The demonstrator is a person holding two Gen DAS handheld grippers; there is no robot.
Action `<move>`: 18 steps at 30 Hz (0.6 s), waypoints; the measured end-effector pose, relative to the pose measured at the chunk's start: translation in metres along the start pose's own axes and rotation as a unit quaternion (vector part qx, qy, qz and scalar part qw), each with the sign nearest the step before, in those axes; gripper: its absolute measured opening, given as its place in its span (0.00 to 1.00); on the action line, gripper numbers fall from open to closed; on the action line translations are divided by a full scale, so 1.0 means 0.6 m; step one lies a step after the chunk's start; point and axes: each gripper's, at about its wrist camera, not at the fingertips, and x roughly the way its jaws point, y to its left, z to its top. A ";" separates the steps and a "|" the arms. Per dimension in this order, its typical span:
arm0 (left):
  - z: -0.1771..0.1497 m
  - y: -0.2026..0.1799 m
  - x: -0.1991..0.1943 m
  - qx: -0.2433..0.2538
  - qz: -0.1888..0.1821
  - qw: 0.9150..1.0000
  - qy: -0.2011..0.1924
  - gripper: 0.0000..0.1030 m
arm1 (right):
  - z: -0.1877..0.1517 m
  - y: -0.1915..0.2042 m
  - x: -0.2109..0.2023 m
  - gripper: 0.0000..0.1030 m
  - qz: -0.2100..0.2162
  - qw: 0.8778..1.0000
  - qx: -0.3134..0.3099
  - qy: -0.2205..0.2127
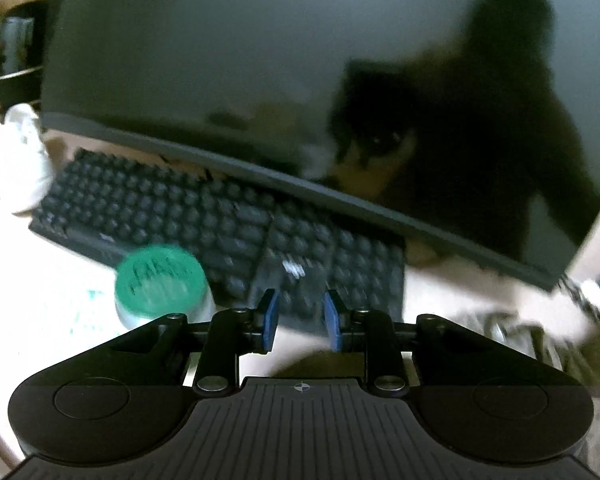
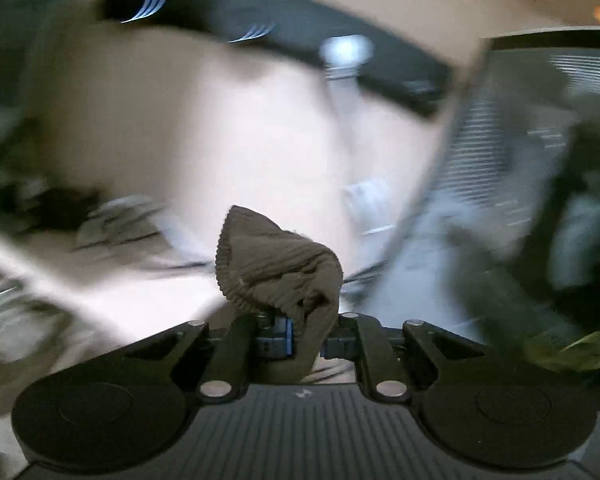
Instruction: Fold clothes
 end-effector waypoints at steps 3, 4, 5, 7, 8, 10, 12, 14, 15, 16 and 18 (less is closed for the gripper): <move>0.009 -0.011 -0.003 0.006 0.005 1.000 -0.005 0.32 | -0.005 -0.018 0.017 0.11 -0.022 0.999 -0.024 0.000; 0.006 -0.020 -0.007 0.013 -0.009 1.000 -0.004 0.47 | -0.012 -0.010 0.028 0.12 -0.023 0.999 -0.043 0.016; 0.002 -0.032 -0.012 0.024 -0.028 0.999 -0.001 0.65 | -0.021 -0.003 0.039 0.14 -0.024 0.997 -0.059 0.034; -0.015 -0.067 -0.018 0.069 -0.069 0.995 0.011 0.80 | -0.044 0.008 0.059 0.29 -0.035 0.994 -0.078 0.067; -0.027 -0.088 -0.019 0.099 -0.084 0.991 0.018 0.83 | -0.052 0.012 0.063 0.42 -0.043 0.993 -0.084 0.070; -0.054 -0.131 -0.016 0.159 -0.111 0.980 0.036 0.87 | -0.059 0.015 0.061 0.56 -0.049 0.993 -0.082 0.063; -0.084 -0.175 -0.004 0.217 -0.124 0.967 0.053 0.90 | -0.059 0.008 0.042 0.57 -0.046 0.995 -0.065 0.052; -0.111 -0.208 0.017 0.262 -0.108 0.957 0.063 0.90 | -0.049 -0.003 0.019 0.60 -0.032 0.998 -0.039 0.033; -0.121 -0.222 0.033 0.277 -0.093 0.954 0.069 0.89 | -0.040 -0.008 0.007 0.64 -0.020 0.999 -0.028 0.021; -0.128 -0.230 0.048 0.288 -0.081 0.951 0.075 0.82 | -0.036 -0.009 -0.008 0.67 0.000 1.000 -0.017 0.012; -0.140 -0.241 0.077 0.312 -0.061 0.944 0.090 0.24 | -0.033 -0.007 -0.023 0.76 0.047 0.999 -0.001 0.007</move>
